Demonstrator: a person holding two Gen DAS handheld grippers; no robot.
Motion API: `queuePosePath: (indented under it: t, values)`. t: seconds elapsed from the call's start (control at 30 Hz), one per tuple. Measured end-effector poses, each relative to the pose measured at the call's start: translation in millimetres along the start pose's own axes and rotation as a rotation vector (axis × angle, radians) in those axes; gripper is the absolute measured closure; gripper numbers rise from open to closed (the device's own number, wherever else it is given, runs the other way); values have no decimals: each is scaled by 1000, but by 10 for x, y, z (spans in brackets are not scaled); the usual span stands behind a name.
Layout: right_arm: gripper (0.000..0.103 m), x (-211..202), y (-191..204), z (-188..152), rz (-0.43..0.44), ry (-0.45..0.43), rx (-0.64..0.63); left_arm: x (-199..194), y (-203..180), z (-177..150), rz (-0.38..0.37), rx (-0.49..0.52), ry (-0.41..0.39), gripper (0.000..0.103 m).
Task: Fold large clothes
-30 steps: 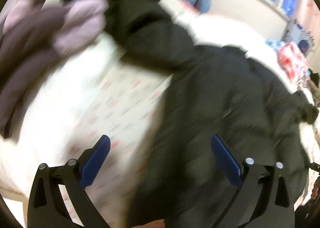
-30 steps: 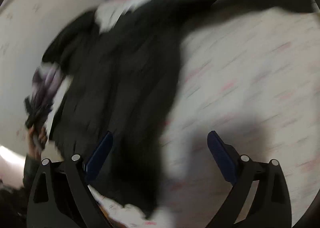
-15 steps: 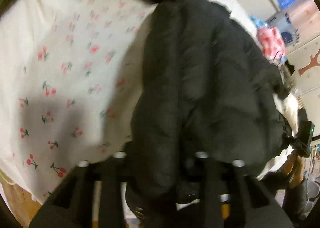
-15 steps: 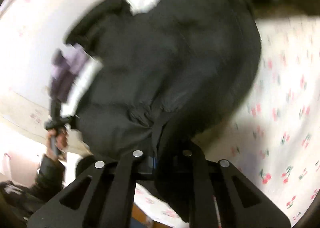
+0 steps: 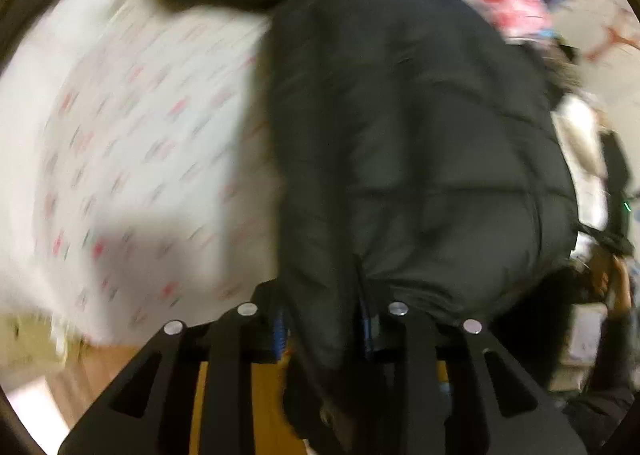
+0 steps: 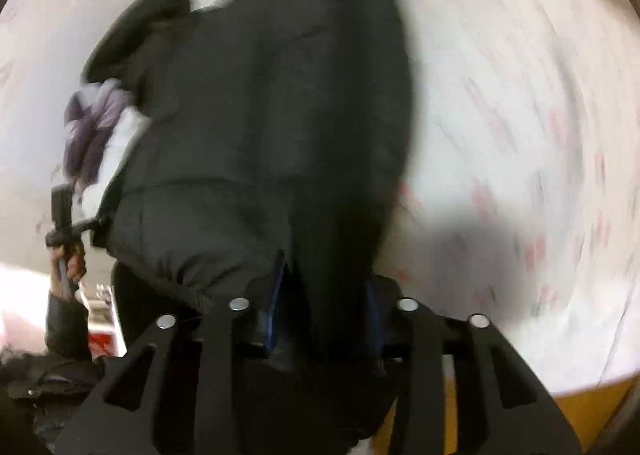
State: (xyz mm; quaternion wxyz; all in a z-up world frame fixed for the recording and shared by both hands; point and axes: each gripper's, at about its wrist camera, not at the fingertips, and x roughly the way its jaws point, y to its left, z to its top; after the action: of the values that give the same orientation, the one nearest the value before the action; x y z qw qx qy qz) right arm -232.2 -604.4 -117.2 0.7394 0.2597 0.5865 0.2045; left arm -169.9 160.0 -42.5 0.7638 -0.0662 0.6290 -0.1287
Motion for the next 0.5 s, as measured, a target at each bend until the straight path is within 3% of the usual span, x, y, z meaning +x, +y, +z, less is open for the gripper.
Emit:
queuePosePath:
  t: [0.07, 0.13, 0.2, 0.27, 0.3, 0.37, 0.47, 0.5]
  values:
    - [60, -479, -358, -87, 57, -126, 42, -155, 108, -49, 35, -40, -74, 56]
    - [37, -1033, -629, -26, 74, -246, 66, -416, 50, 11, 117, -41, -188, 52]
    - [23, -1519, -887, 149, 90, -376, 107, -606, -101, 128, 198, -33, -299, 45]
    - [22, -1883, -1134, 392, 123, -514, 179, -725, -315, 354, 210, -17, -405, 33]
    - [22, -2170, -1416, 504, 131, -580, 241, -766, -474, 480, 209, -17, -469, 23]
    - [22, -2115, -1487, 776, 136, -651, 315, -727, -775, 730, 179, -11, -575, 17]
    - [22, -1815, -1594, 1237, 150, -742, 436, -427, -1225, 1163, 131, -11, -638, 12]
    - [22, -1591, -1471, 1402, 148, -773, 469, -296, -1296, 1269, 119, -18, -648, 12]
